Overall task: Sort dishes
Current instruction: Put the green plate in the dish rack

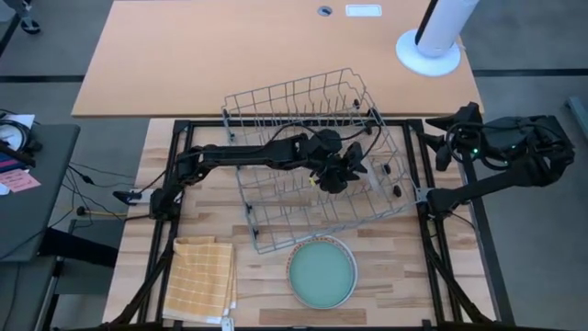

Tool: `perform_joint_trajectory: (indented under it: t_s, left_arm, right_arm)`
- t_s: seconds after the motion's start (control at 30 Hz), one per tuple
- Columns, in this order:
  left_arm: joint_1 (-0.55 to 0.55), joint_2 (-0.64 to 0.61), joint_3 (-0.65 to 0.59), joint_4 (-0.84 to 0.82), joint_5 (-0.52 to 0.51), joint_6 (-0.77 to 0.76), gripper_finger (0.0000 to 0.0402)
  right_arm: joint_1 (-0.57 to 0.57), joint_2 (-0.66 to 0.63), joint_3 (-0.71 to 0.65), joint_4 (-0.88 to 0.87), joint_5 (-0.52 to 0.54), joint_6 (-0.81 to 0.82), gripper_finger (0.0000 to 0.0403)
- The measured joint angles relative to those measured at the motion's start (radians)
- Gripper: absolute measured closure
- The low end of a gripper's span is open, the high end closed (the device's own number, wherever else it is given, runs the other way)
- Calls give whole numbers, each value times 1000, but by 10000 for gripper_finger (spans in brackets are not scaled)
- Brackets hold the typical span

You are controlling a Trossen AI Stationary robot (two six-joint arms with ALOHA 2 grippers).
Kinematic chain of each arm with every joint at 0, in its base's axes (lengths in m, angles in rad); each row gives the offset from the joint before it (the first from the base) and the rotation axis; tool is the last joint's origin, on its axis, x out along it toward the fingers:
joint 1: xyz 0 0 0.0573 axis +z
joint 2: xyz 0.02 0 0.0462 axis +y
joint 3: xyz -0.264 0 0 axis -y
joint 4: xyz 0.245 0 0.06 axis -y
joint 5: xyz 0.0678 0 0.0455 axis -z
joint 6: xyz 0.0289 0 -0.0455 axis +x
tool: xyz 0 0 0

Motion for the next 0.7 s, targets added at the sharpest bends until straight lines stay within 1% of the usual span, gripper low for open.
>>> perform_joint_trajectory:
  t_s: [0.1,0.2,0.37,0.43,0.57,0.63,0.7]
  left_arm:
    - [-35,-67,0,-118,-76,-173,234]
    - [-75,-141,0,-238,-133,-412,234]
    - [-137,-252,0,-428,-147,-741,236]
    - [-168,-285,0,-516,-146,-850,237]
    - [-262,-320,0,-634,-145,-982,241]
    - [-322,-321,0,-658,-146,-1013,243]
    - [-385,-321,-7,-669,-176,-1044,245]
  right_arm:
    - [0,0,-24,-6,-23,5,175]
    - [0,0,-63,17,-54,-10,175]
    - [1,11,-120,105,-113,-29,175]
    - [3,15,-139,146,-168,-30,175]
    - [47,35,-176,253,-287,-31,175]
    - [93,54,-193,293,-335,-28,175]
    - [146,79,-214,331,-360,-28,175]
